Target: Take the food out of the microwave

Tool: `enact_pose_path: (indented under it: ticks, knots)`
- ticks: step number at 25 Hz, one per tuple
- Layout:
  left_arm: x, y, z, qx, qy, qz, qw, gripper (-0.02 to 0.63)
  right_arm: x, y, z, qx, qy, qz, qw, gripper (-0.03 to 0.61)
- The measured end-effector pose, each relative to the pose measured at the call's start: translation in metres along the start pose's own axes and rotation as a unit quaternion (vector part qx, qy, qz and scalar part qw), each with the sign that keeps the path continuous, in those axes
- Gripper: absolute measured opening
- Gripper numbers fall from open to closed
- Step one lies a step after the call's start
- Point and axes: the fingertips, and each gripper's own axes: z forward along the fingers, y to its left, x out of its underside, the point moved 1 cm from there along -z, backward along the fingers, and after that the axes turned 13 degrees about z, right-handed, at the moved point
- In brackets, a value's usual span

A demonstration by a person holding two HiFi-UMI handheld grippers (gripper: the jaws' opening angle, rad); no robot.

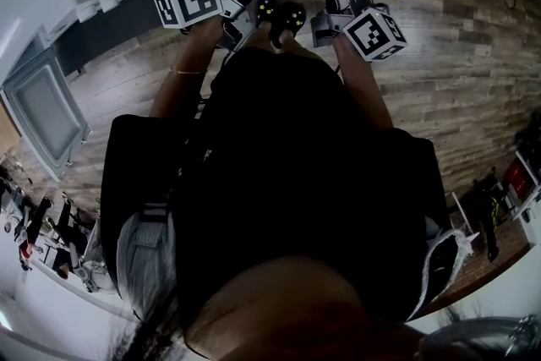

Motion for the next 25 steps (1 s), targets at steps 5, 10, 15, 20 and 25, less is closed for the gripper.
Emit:
enact_pose_path:
  ticks: [5, 10, 15, 20, 25]
  knots:
    - [-0.019, -0.02, -0.005, 0.025, -0.027, 0.082, 0.996, 0.006, 0.0, 0.012, 0.004, -0.012, 0.013, -0.034, 0.999, -0.003]
    - [-0.034, -0.042, -0.01, 0.05, -0.056, 0.15, 0.9858, 0.006, 0.004, 0.029, 0.011, -0.028, 0.034, -0.077, 0.996, -0.003]
    - [-0.05, -0.058, -0.015, 0.034, -0.067, 0.237, 0.9687, 0.006, 0.004, 0.05, 0.019, -0.061, 0.05, -0.113, 0.99, -0.003]
    - [-0.064, -0.073, -0.026, 0.012, -0.065, 0.323, 0.9442, 0.006, 0.009, 0.075, 0.028, -0.094, 0.078, -0.147, 0.982, -0.003]
    - [-0.081, -0.073, -0.036, -0.009, -0.064, 0.363, 0.9294, 0.006, 0.017, 0.105, 0.042, -0.13, 0.094, -0.174, 0.972, -0.003]
